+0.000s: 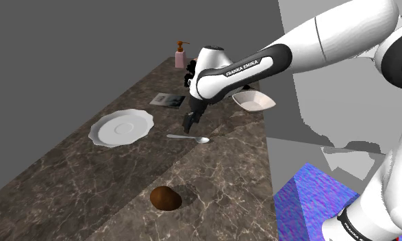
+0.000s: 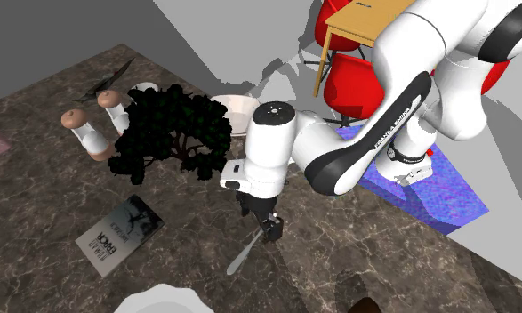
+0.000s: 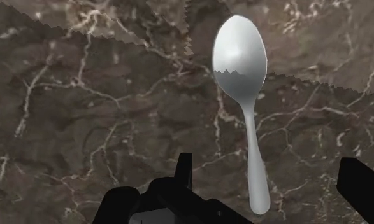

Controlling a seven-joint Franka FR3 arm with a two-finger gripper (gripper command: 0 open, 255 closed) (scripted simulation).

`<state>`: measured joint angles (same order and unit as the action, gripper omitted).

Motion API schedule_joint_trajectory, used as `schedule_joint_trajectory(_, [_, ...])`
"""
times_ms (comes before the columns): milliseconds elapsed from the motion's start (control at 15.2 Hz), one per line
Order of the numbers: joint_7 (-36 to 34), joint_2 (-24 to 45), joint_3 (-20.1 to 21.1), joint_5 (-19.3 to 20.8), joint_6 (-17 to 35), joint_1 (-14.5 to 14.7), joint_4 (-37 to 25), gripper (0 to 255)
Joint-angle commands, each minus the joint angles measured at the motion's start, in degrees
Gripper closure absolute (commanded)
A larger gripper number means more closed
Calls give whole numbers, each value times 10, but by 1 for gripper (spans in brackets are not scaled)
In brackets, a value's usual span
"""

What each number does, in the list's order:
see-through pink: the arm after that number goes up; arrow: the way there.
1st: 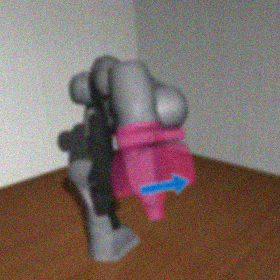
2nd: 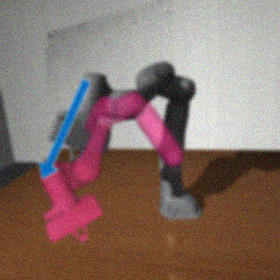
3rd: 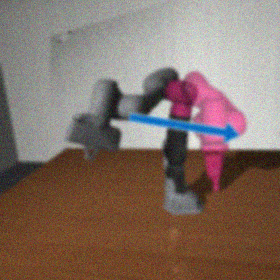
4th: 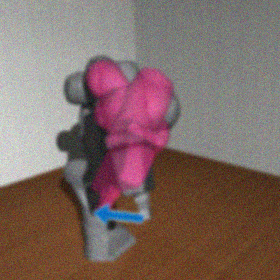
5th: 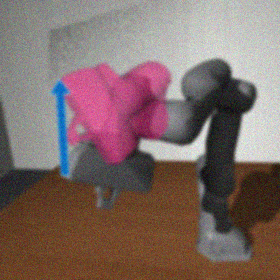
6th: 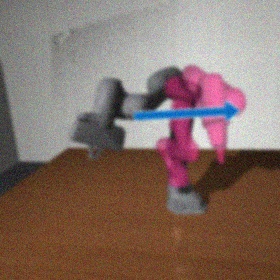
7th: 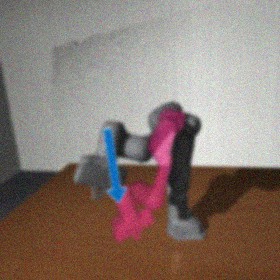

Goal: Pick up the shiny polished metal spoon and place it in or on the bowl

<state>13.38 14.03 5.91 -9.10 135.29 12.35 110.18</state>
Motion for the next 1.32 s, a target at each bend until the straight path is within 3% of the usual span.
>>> schedule_joint_trajectory(0, [11,38,7,-5,6,4,-34,0])
schedule_joint_trajectory(528, [11,82,9,-4,47,10,-37,0])
schedule_joint_trajectory(1056, [11,82,9,-4,47,10,-37,0])
schedule_joint_trajectory(1122, [11,82,9,-4,47,10,-37,255])
schedule_joint_trajectory(1254, [11,82,9,-4,47,10,-37,255])
